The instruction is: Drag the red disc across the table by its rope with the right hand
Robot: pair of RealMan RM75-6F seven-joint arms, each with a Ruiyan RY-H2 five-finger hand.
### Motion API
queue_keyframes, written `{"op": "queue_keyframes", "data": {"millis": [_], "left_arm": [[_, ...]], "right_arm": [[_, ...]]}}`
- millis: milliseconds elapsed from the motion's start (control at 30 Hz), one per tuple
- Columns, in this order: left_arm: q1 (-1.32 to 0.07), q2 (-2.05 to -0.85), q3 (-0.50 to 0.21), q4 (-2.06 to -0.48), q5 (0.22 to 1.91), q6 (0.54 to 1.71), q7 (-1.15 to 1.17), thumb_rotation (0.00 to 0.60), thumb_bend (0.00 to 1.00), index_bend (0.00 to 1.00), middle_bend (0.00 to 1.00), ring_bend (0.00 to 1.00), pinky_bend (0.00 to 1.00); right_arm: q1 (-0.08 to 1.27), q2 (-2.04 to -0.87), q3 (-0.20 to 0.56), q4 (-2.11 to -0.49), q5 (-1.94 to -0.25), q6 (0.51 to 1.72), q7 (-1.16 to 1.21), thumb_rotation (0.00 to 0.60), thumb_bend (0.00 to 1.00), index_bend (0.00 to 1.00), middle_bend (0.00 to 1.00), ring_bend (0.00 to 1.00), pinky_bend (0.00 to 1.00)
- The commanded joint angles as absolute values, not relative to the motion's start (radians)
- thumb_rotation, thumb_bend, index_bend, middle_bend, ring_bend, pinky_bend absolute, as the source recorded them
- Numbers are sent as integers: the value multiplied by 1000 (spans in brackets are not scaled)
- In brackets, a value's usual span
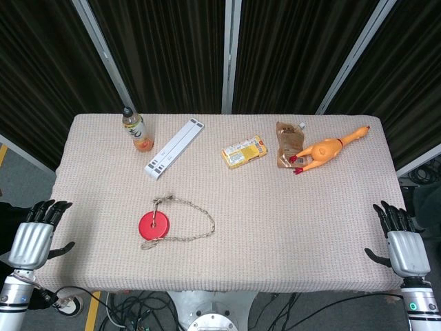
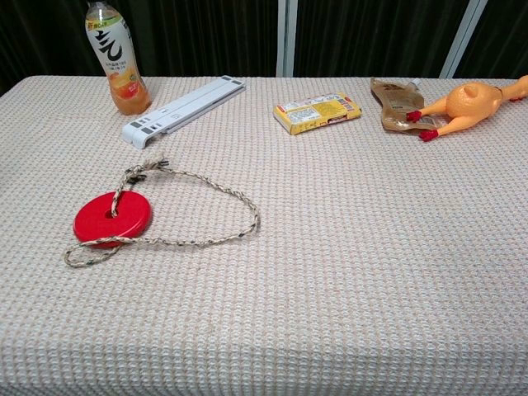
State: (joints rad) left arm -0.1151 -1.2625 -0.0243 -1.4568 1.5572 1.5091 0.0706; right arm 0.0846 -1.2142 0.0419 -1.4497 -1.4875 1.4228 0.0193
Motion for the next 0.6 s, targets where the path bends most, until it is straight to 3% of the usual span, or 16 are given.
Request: {"op": "queue_keyframes", "data": {"millis": [33, 367, 600], "left_arm": [[-116, -1262, -26, -1458, 1555, 1509, 71, 600, 16, 175, 166, 116, 147], [-118, -1255, -30, -1464, 1547, 1503, 68, 600, 16, 176, 166, 116, 147], [-114, -1260, -28, -1454, 1548, 1508, 59, 600, 15, 176, 166, 116, 147]], "right_arm": [[85, -1214, 41, -1449, -1488, 1422, 20, 600, 54, 0, 0, 0, 0], [113, -1196, 43, -1486, -1518, 1406, -13, 600, 55, 0, 0, 0, 0], [251, -1144, 59, -1621, -1636, 1294, -138, 600, 57, 0, 0, 0, 0]]}}
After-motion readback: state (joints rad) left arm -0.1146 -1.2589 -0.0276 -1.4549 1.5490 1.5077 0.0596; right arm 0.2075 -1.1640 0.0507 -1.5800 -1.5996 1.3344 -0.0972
